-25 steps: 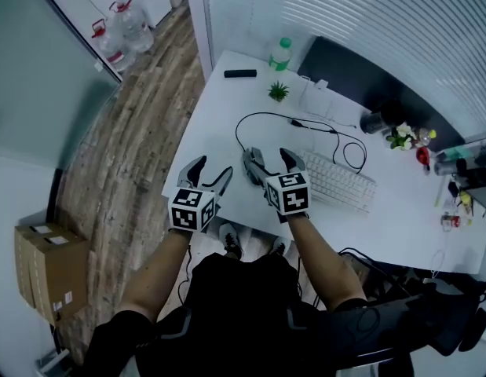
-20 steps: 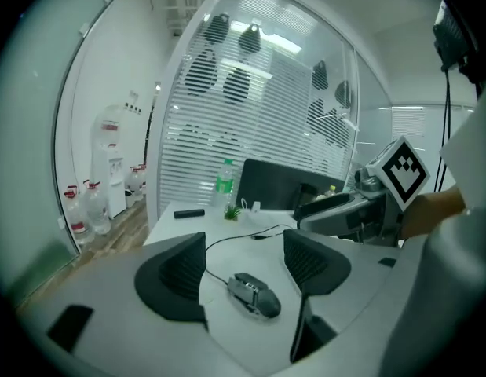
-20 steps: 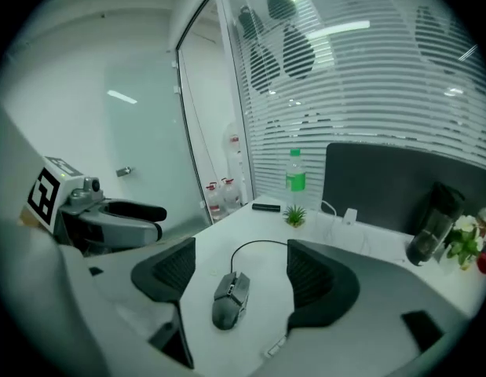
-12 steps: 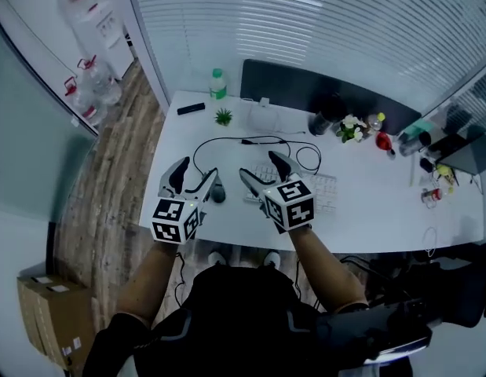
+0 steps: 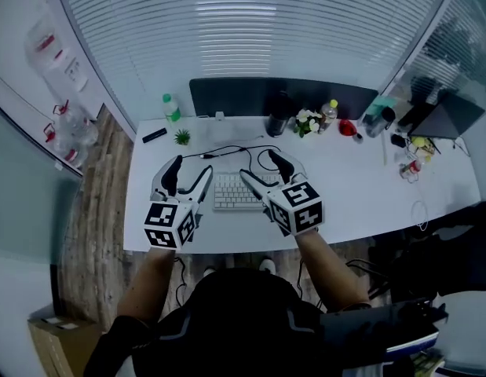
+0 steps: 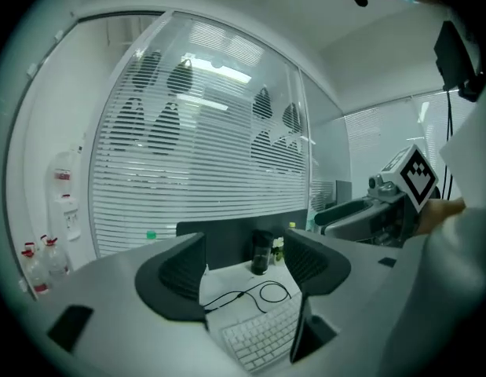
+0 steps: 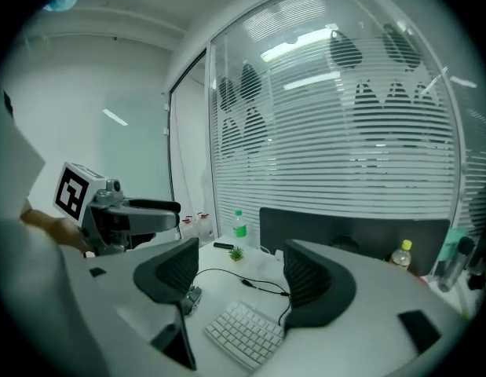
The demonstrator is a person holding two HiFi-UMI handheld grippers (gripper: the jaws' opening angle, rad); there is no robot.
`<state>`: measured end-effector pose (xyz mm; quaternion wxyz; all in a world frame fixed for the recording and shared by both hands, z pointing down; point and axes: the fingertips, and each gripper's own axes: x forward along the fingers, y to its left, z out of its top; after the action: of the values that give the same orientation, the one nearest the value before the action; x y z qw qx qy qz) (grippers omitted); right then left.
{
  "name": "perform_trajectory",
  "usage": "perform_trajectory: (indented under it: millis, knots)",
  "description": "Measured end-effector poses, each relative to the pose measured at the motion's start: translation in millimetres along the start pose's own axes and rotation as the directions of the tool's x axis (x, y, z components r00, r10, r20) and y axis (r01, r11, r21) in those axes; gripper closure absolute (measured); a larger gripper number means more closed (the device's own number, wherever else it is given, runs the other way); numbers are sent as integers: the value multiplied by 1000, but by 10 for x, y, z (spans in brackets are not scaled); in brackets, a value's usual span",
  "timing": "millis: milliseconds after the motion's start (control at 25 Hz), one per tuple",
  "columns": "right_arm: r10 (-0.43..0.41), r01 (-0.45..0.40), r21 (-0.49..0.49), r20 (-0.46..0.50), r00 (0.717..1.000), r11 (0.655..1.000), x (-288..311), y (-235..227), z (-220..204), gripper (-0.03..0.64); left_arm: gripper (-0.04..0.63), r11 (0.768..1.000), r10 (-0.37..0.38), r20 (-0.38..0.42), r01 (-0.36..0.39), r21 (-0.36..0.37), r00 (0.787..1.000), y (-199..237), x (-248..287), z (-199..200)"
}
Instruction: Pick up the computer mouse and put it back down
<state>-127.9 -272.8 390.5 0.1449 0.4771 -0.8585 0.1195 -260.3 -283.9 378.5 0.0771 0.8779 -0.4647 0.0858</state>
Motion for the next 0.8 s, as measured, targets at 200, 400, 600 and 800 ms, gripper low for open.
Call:
perform_trajectory:
  millis: [200, 400, 600, 800]
  knots:
    - [-54, 53, 21, 59, 997, 998, -410, -358, 113, 299, 270, 998, -52, 31, 51, 32, 998, -366, 159, 228]
    - [-129, 123, 57, 133, 983, 991, -849, -798, 292, 336, 272, 996, -93, 81, 93, 4, 992, -655, 265, 454]
    - [-144, 136, 58, 179, 973, 989, -1126, -939, 410, 410, 324, 992, -122, 89, 122, 11, 989, -787, 162, 616]
    - [-133, 117, 85, 226, 965, 990, -1303, -971, 498, 473, 423, 988, -152, 155, 156, -11, 976, -871, 32, 791]
